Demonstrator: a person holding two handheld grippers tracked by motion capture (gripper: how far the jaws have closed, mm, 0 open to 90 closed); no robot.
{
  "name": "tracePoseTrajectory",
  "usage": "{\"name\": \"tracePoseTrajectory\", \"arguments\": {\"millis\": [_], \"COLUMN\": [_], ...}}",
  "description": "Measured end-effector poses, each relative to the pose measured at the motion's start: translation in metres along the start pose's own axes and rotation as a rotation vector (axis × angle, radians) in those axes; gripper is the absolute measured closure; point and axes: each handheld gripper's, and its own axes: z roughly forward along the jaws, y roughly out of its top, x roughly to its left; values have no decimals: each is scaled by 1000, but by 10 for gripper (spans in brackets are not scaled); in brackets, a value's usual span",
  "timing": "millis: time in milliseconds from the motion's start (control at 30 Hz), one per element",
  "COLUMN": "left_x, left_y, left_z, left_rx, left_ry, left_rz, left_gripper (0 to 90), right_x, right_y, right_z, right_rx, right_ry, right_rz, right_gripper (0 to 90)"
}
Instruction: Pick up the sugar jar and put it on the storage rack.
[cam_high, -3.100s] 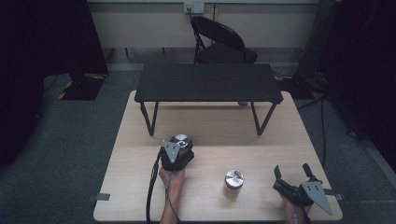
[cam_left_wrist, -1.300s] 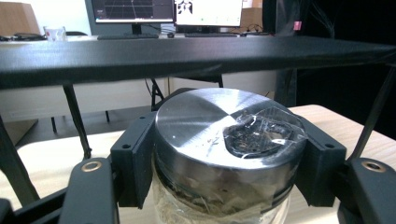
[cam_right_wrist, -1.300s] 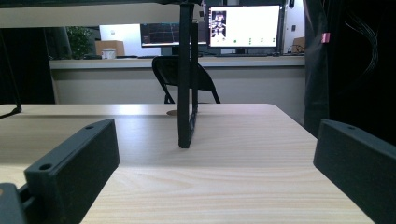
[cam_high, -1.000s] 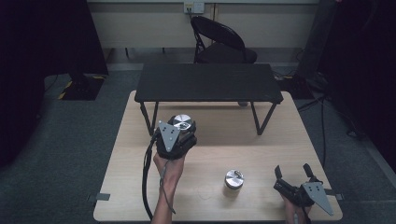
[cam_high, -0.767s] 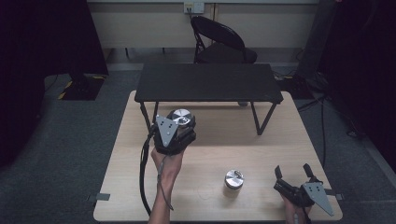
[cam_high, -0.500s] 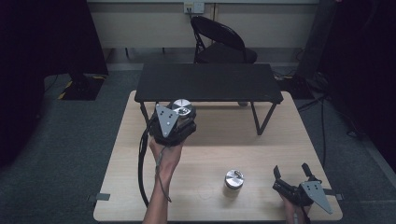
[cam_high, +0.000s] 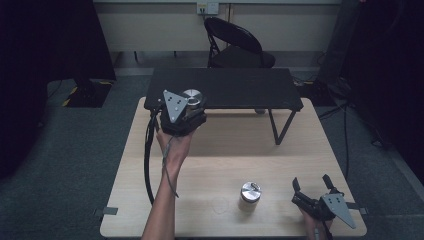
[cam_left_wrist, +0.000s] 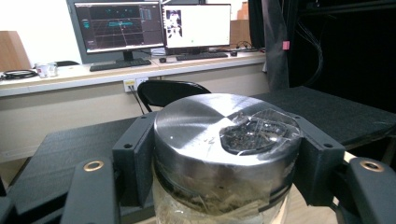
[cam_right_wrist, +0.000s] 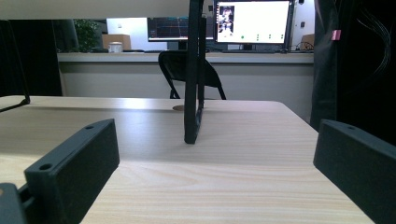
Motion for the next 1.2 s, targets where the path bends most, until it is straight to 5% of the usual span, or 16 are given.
{"name": "tracePoseTrajectory", "arguments": {"millis": [267, 533, 667, 867, 1200], "left_x": [6, 23, 37, 51, 52], "left_y": [16, 25, 25, 17, 5], "left_z": [26, 59, 73, 80, 84], "left_rx": [14, 4, 43, 35, 11], "left_ry": [-9, -1, -16, 10, 11], "left_rz": [44, 2, -13, -84, -58], "left_gripper": [344, 348, 349, 349, 347], "right_x": [-1, -2, -1, -1, -2], "right_y": [0, 0, 0, 0, -1], "right_z": [0, 0, 0, 1, 1], "right_rx": [-1, -1, -1, -1, -5], "right_ry": [4, 8, 7, 7, 7], "right_rz": [-1, -1, -1, 1, 1], "right_gripper": [0, 0, 0, 0, 0]}}
